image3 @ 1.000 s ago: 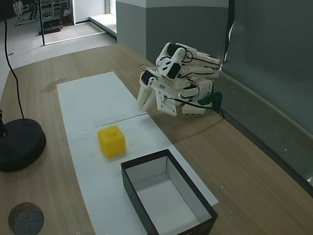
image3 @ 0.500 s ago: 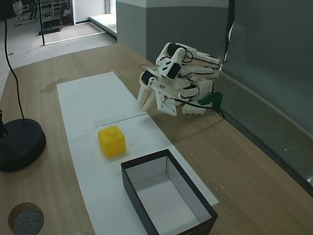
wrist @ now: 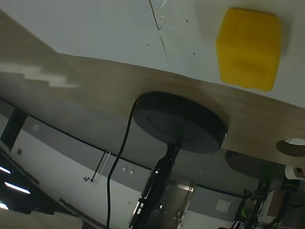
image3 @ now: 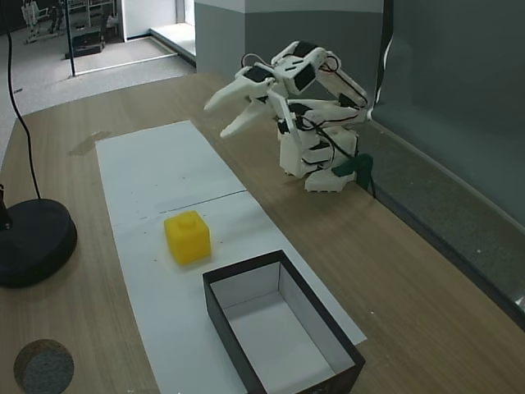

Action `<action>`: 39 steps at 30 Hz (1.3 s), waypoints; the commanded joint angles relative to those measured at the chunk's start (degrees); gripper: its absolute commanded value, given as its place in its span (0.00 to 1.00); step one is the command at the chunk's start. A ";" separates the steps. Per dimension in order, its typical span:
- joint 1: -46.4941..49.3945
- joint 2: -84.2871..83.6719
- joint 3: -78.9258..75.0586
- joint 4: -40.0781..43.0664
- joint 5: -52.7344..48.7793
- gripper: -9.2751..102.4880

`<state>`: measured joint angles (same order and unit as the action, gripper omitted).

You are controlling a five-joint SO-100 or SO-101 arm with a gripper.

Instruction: Grab a yellow square and put it in the box.

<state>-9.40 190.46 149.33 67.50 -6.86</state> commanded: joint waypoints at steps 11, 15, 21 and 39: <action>-12.04 -62.49 -42.80 12.04 10.90 0.42; -13.71 -78.05 -53.09 17.93 11.34 0.42; -13.62 -95.98 -69.17 21.45 11.16 0.42; -8.79 -119.62 -83.23 23.55 11.07 0.42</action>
<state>-18.37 70.22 69.26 91.41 4.31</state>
